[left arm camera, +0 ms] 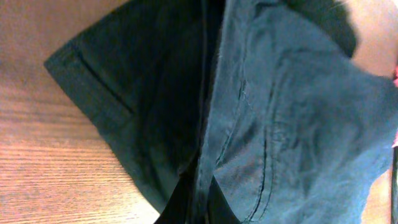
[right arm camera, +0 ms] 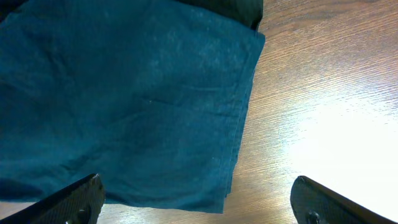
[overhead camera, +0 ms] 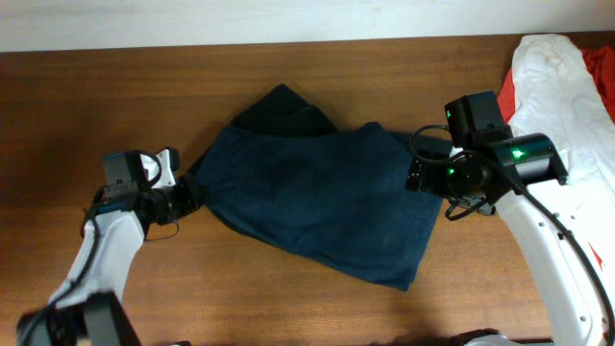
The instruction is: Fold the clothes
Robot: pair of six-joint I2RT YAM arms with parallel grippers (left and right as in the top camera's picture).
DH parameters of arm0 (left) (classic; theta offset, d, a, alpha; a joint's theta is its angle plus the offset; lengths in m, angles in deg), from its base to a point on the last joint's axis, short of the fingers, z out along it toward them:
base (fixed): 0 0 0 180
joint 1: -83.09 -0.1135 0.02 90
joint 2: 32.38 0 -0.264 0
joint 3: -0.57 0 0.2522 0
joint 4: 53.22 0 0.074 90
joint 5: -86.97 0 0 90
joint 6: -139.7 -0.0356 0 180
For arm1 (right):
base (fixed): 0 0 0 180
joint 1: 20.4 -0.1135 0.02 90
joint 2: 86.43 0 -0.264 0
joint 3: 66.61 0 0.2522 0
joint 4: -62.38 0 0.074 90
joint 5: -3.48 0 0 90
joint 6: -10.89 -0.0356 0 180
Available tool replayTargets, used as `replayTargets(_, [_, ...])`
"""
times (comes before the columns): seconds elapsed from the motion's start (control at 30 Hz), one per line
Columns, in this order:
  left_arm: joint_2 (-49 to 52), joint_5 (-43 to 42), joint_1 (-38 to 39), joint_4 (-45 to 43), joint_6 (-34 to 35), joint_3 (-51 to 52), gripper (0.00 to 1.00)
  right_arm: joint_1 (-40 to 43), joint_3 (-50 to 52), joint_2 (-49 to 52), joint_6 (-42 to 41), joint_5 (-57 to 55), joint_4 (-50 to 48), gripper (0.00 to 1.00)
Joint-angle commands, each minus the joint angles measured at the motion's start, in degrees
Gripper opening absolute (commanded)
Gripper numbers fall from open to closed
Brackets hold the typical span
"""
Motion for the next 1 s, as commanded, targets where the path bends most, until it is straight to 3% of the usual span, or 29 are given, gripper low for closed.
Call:
replayTargets(0.0, [-6.2, -0.5, -0.1, 0.0, -0.7, 0.2, 0.01, -0.3, 0.3, -0.3, -0.5, -1.1, 0.1, 0.98])
replayTargets(0.53, [-33.4, 7.3, -0.2, -0.2, -0.7, -12.0, 0.01, -0.3, 0.4, 1.0, -0.5, -1.7, -3.6, 0.99])
replayTargets(0.77, [-42.1, 45.2, -3.4, 11.9, 3.9, -12.1, 0.01, -0.2, 0.5, 13.2, -0.5, -2.4, -10.5, 0.99])
replayTargets(0.87, [-41.9, 49.5, -4.7, 17.8, 6.3, -12.1, 0.01, -0.2, 0.5, 20.7, 0.0, 1.0, -14.3, 0.99])
replayTargets(0.97, [-40.0, 53.2, -5.0, 19.4, 8.8, -12.1, 0.01, -0.3, 0.5, 28.0, 6.0, 12.0, -15.9, 0.99])
